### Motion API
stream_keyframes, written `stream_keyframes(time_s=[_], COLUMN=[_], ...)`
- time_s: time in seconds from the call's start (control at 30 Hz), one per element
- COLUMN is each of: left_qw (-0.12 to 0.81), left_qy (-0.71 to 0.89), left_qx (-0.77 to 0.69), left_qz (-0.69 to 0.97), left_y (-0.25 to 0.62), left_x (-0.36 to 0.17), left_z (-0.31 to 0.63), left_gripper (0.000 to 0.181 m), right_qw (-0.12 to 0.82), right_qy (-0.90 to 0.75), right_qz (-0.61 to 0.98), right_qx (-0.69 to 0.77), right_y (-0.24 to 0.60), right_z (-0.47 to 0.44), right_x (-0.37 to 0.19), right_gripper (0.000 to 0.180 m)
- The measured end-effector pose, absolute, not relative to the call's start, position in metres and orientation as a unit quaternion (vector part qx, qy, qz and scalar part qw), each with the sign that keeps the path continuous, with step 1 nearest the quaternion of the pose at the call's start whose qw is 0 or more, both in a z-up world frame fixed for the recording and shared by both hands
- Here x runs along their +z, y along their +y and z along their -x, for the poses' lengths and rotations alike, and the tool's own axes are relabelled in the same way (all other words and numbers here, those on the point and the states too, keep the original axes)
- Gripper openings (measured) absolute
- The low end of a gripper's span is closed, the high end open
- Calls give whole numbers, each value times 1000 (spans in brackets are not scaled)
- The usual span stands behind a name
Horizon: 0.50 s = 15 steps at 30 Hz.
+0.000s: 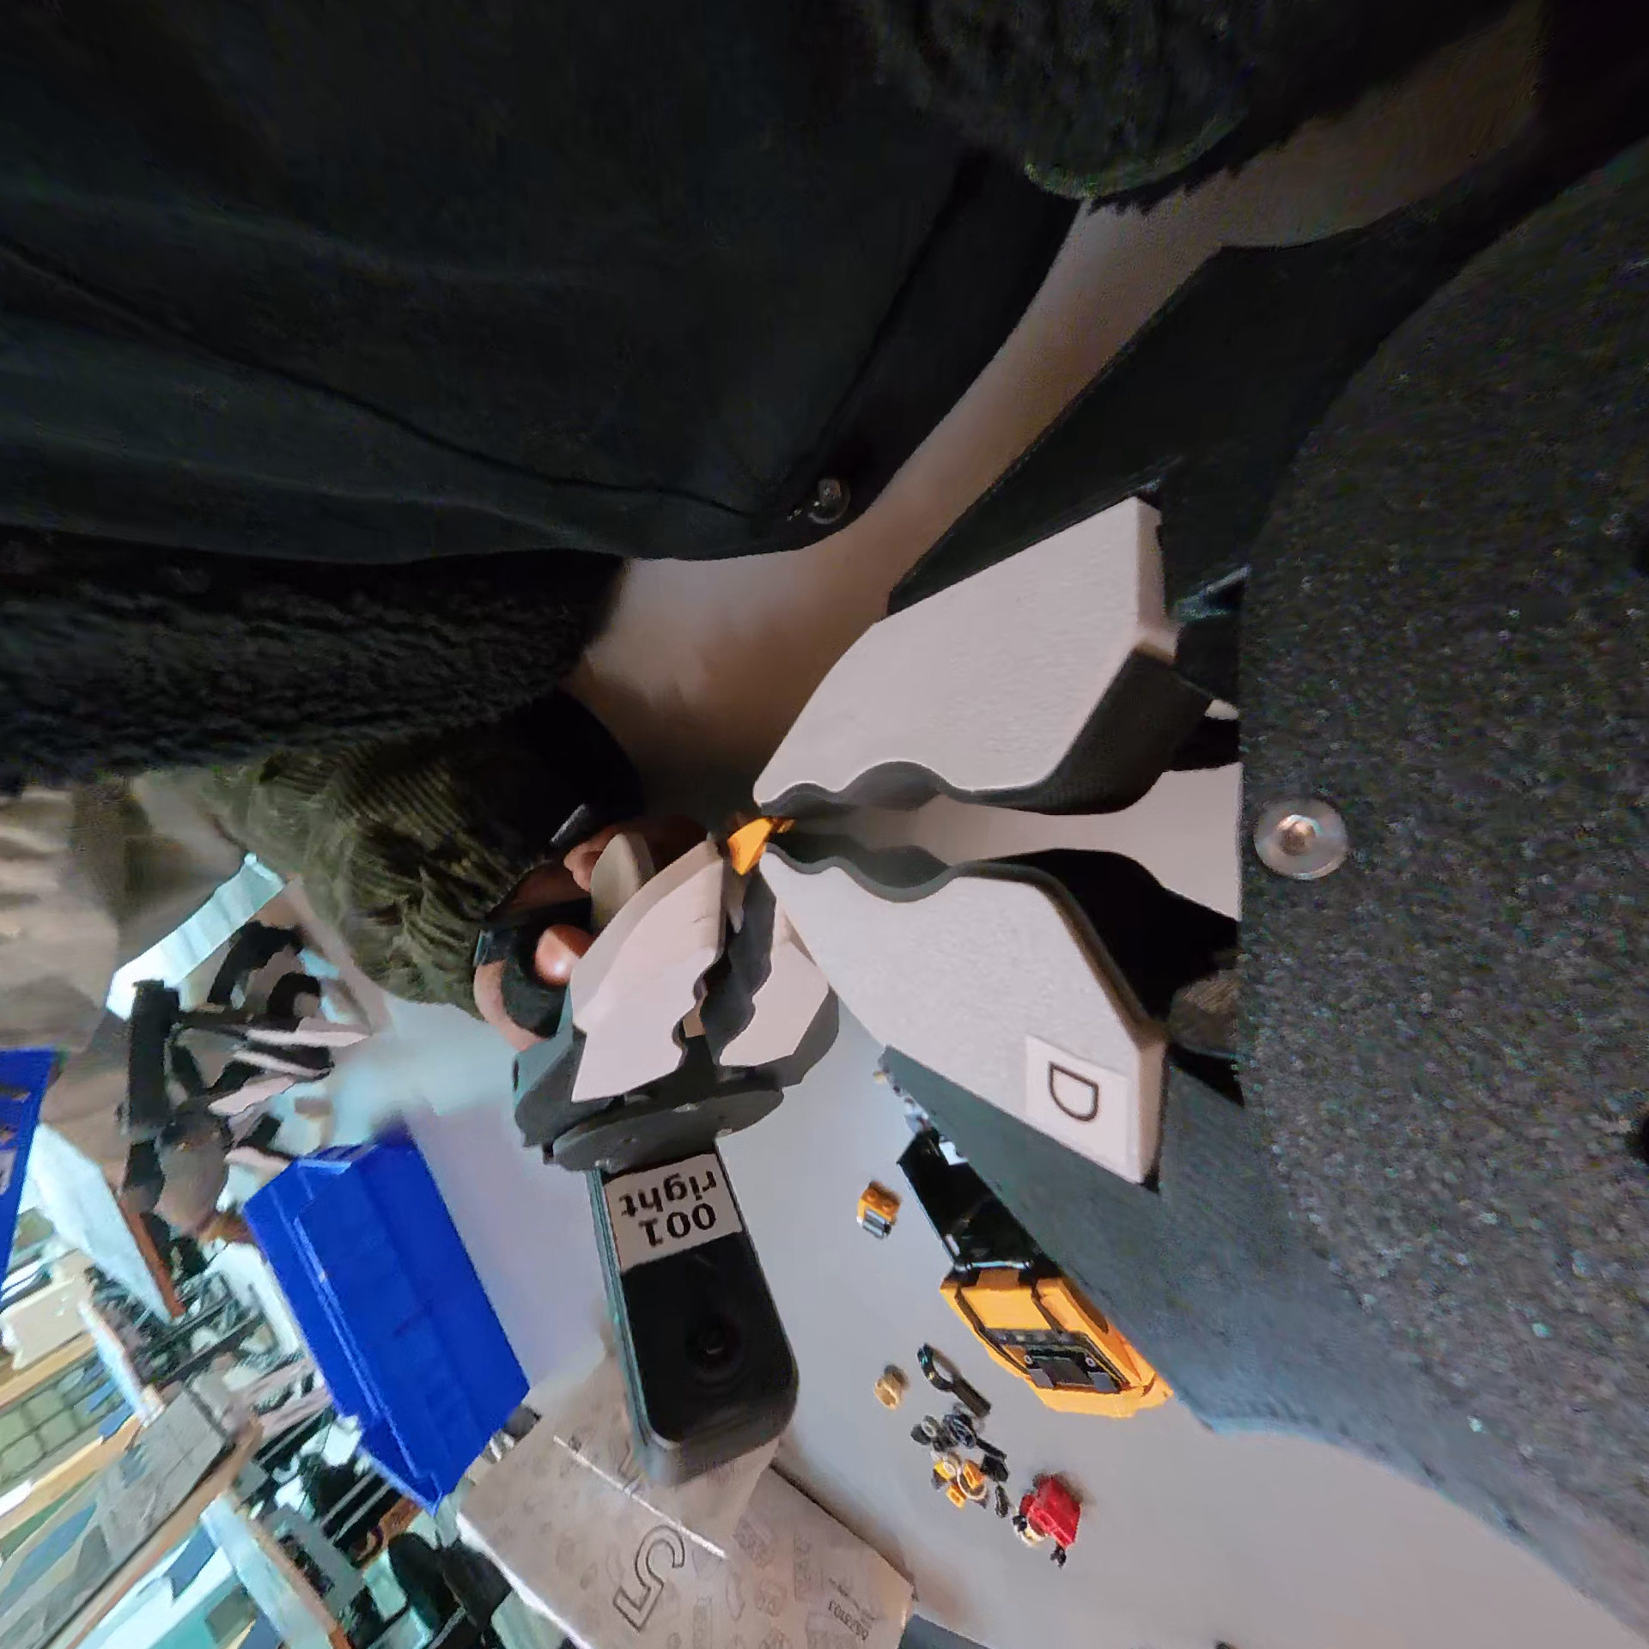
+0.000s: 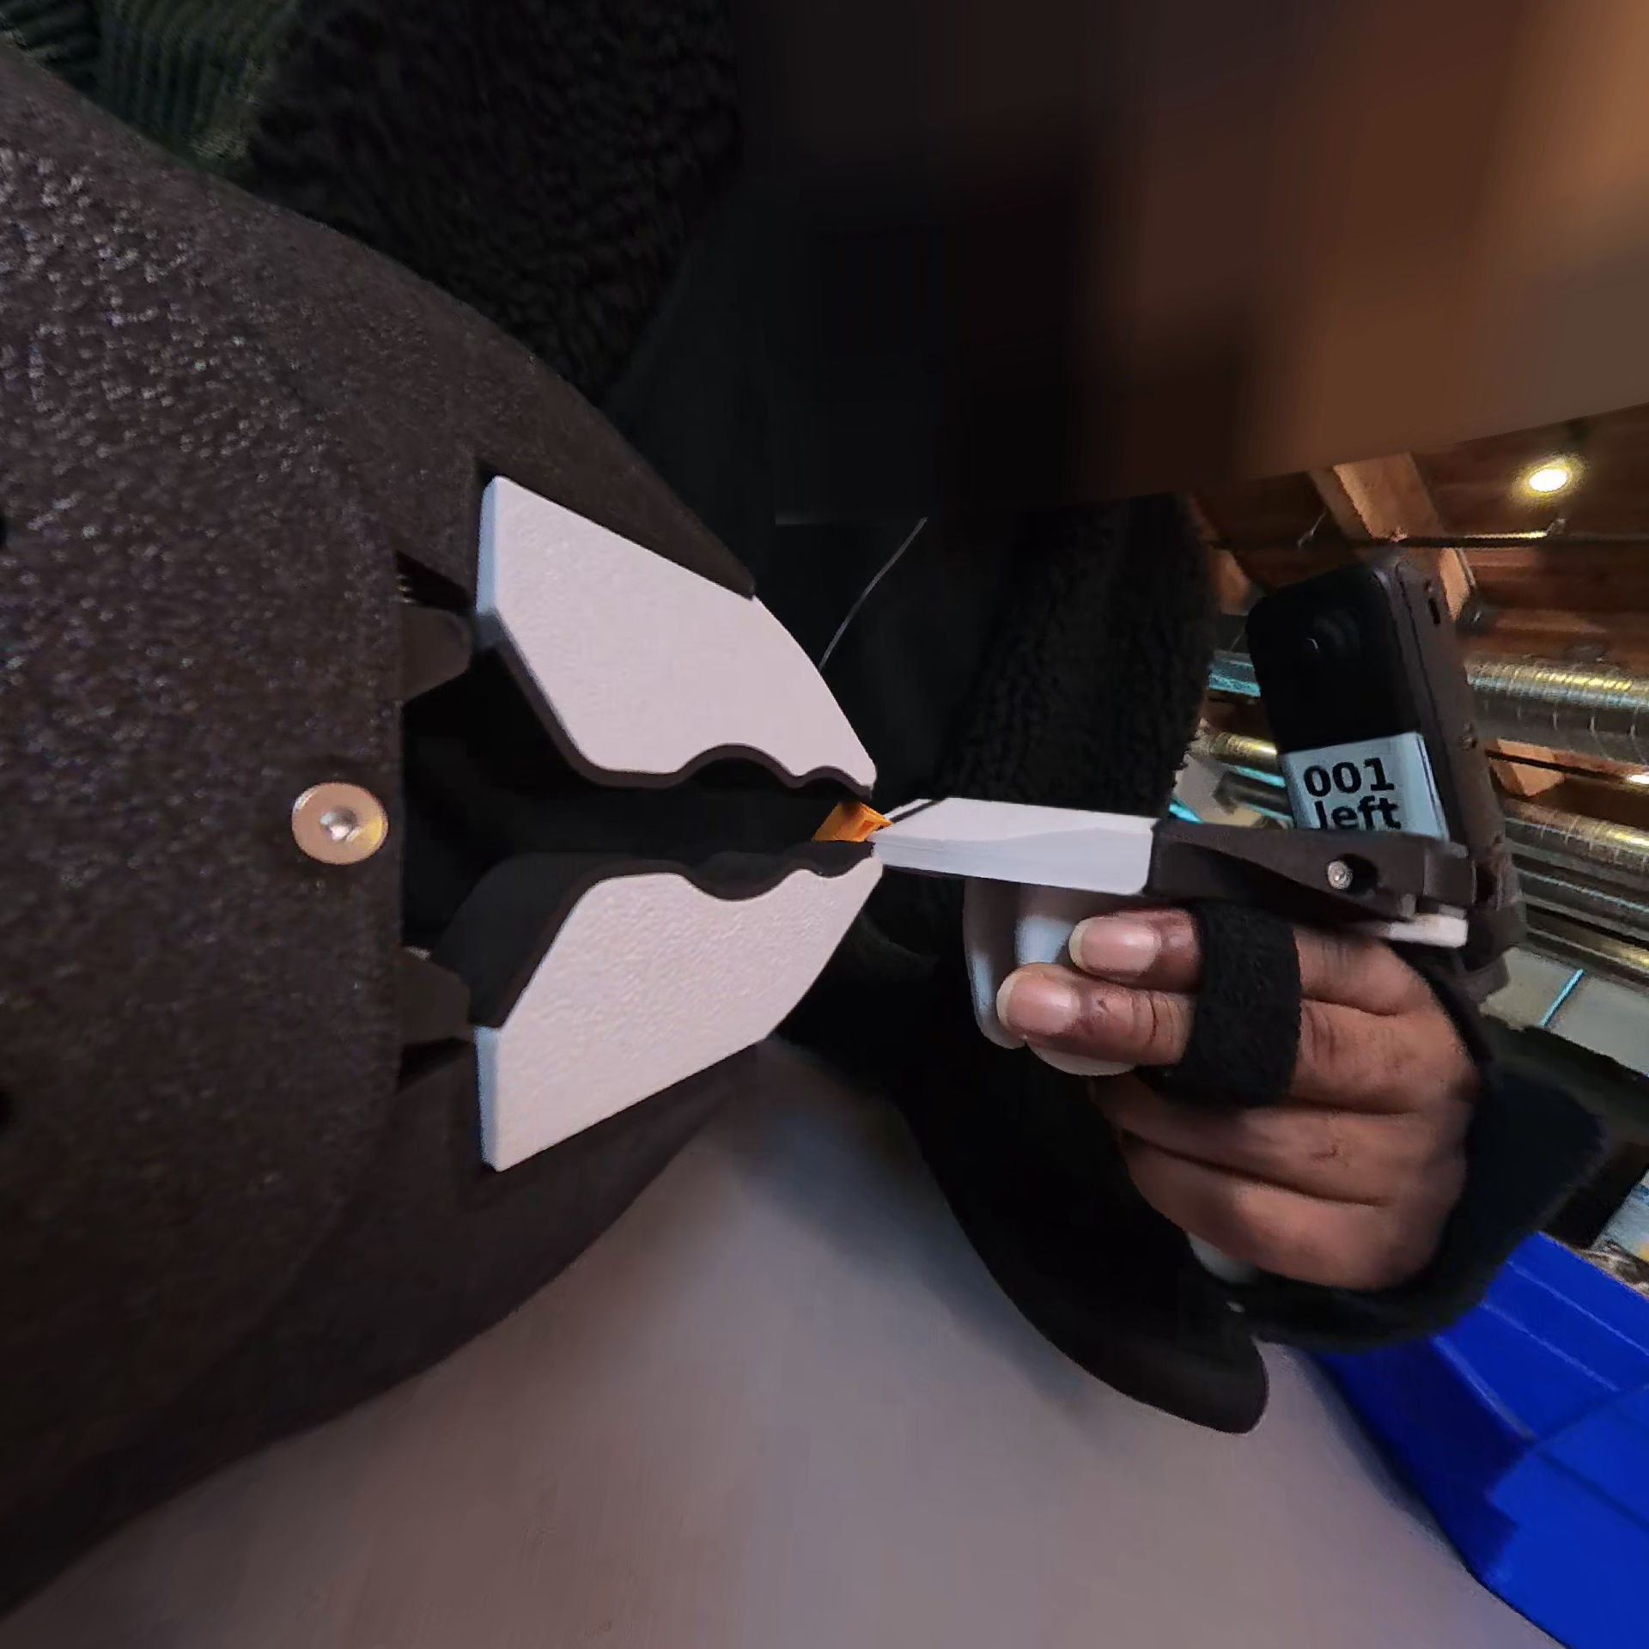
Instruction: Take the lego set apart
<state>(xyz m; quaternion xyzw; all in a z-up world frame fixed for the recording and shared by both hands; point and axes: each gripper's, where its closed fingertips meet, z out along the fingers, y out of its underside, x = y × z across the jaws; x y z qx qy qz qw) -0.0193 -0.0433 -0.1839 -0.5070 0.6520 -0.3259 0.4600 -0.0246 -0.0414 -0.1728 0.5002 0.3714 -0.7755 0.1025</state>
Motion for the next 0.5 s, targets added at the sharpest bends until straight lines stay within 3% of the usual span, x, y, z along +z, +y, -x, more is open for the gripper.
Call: stream_keyframes(time_s=[0.2, 0.5], left_qw=[428, 447], left_qy=[697, 653], left_qx=[-284, -291], left_qz=[500, 538], left_y=[-54, -38], left_x=[-193, -189], left_z=[20, 24], left_gripper=[3, 4], right_qw=[139, -22], right_qy=[386, 464], right_qz=[-495, -513], right_qx=[-766, -722], right_y=[-54, -42], right_z=[24, 27], right_x=[-182, -182], right_gripper=[9, 10])
